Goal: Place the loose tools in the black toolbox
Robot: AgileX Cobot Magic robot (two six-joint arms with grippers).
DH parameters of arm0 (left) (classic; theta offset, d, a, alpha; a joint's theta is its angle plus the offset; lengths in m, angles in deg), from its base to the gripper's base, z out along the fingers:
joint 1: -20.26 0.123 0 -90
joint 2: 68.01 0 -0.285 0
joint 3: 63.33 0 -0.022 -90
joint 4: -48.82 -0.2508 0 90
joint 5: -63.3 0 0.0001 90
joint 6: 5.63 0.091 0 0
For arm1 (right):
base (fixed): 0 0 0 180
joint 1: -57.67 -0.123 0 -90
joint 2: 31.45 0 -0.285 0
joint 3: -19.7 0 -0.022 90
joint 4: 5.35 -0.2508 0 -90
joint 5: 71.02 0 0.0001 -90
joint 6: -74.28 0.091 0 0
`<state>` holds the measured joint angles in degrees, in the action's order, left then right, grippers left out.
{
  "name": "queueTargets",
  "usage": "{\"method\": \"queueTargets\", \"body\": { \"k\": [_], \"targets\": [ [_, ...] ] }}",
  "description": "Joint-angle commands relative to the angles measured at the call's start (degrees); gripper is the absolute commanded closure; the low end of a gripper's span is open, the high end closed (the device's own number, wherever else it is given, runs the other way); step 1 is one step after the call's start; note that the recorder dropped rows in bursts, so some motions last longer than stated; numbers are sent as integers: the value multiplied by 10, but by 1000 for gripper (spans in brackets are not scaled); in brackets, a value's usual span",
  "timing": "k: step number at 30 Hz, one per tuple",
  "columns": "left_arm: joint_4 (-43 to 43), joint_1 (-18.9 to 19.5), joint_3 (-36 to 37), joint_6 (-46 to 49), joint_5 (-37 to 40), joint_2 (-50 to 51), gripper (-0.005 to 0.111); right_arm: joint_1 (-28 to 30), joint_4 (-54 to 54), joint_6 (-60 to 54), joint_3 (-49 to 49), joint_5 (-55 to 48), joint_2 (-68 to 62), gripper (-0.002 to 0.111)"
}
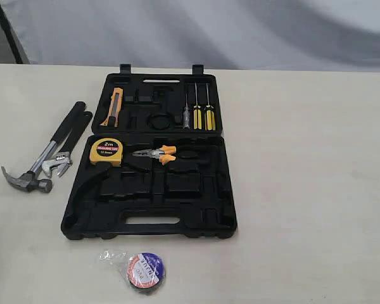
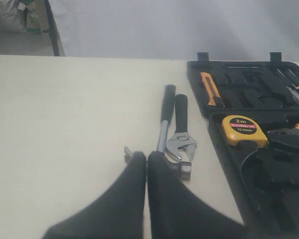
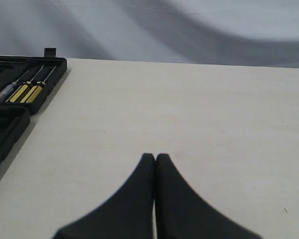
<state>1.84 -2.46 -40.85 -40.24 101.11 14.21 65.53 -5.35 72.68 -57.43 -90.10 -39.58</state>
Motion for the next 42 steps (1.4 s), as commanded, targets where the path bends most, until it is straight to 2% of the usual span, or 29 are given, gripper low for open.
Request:
{"method": "queueTargets", "body": {
  "k": [1,17,19,27,34,36,40,42],
  "targets": [
    [8,2,5,-6,-10,-5,105,-2,0,-2,-1,1,3,109],
    [8,2,5,-6,-10,-5,105,-2,6,-2,-1,11,3,109],
    [8,2,5,-6,-10,-5,105,-2,4,-2,-1,52,3,109],
    [8,2,5,-6,-10,-5,105,-2,4,-2,-1,359,3,109],
    [8,2,5,-6,-10,-5,105,-2,-7,-13,-1,498,3,109],
    [8,2,5,-6,-10,-5,105,-2,-32,27,-1,445,3,109],
    [8,2,5,-6,-10,-5,105,-2,-31,39,127,62,-22,109],
    [8,2,5,-6,-10,-5,105,-2,-37,39,200,-69,-71,109]
  ]
}}
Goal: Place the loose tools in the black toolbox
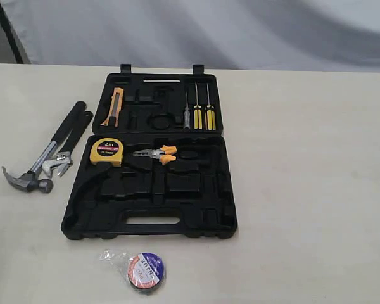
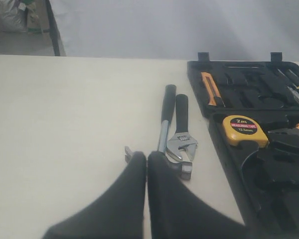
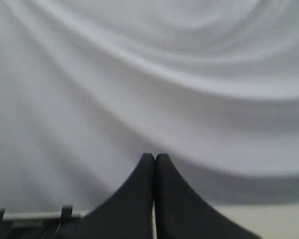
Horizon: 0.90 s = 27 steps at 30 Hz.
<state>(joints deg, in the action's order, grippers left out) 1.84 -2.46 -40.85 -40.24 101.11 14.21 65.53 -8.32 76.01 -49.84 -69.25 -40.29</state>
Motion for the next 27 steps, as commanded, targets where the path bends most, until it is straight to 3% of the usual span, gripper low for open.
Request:
{"method": "queueTargets", "body": {
  "k": [1,7,12,15,22,27],
  "targets": [
    [8,2,5,-6,-10,-5,105,-2,-14,3,165,-337,-101,109],
    [8,2,5,-6,-10,-5,105,-2,-137,-46,321,-575,-383,109],
    [8,2,5,-6,-10,-5,105,-37,-237,-134,315,-583,-570,109],
    [8,2,5,-6,-10,-5,105,-137,-228,-120,315,-532,-642,109],
    [8,2,5,-6,-10,-5,105,-457,-131,3,361,-420,-775,109],
    [8,2,5,-6,-10,-5,105,-579,-64,75,480,-434,-910,108]
  ]
}}
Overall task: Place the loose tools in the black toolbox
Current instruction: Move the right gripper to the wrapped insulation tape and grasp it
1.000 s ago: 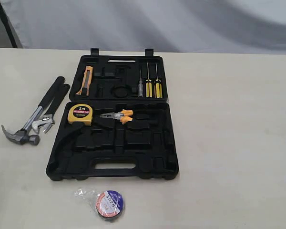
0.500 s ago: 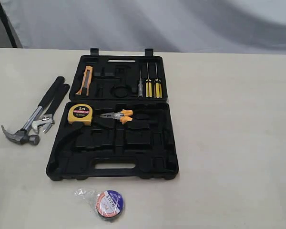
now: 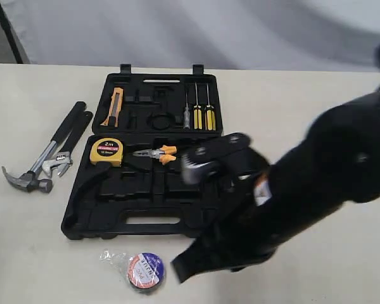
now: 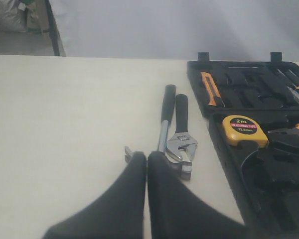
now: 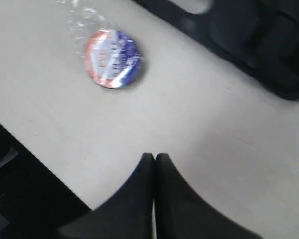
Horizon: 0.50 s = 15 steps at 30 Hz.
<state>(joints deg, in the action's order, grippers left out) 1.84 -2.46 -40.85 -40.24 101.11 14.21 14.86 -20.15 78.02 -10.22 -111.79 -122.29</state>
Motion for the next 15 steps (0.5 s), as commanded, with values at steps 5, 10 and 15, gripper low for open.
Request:
{"method": "queueTargets", "body": {
  "k": [5,10,15],
  "targets": [
    [8,2,5,-6,-10,-5,105,-108,74,87,201,-49,-201,77],
    [8,2,5,-6,-10,-5,105,-114,88,123,245,-43,-256,46],
    [8,2,5,-6,-10,-5,105,-114,106,149,246,-32,-272,34]
  ]
}}
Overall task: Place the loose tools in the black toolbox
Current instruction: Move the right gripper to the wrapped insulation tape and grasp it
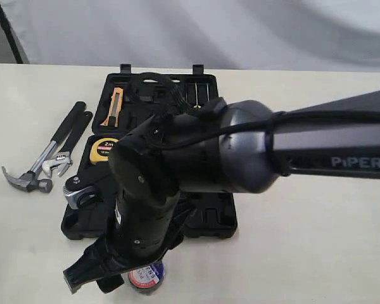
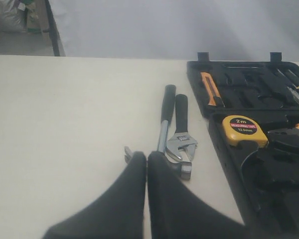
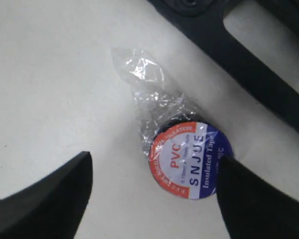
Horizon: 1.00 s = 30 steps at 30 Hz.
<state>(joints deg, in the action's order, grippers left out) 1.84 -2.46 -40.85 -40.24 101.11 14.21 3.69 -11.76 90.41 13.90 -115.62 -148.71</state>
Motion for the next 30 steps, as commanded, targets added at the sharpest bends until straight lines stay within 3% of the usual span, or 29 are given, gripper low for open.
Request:
{"method": "queueTargets", "body": {
  "k": [1,10,11,13,14,15,21,25,30],
  "targets": [
    [8,2,5,-6,-10,-5,105,-2,31,32,5,6,-9,32],
    [8,2,5,-6,-10,-5,105,-2,54,70,5,13,-63,33],
    [8,2,5,-6,-10,-5,105,-2,54,70,6,11,-63,42],
    [8,2,5,-6,-10,-5,105,-1,58,70,33,-37,-41,78],
    [8,2,5,-6,-10,-5,105,-1,64,59,59,-76,-21,105],
    [8,2,5,-6,-10,-5,105,-1,64,41,80,-103,-1,107],
    [8,2,5,-6,-10,-5,105,89,71,-27,189,-141,14,109],
    [8,2,5,-6,-10,-5,105,163,71,-34,254,-130,-48,109],
    [8,2,5,-6,-10,-5,105,228,71,-49,415,-166,-168,109]
  ]
}}
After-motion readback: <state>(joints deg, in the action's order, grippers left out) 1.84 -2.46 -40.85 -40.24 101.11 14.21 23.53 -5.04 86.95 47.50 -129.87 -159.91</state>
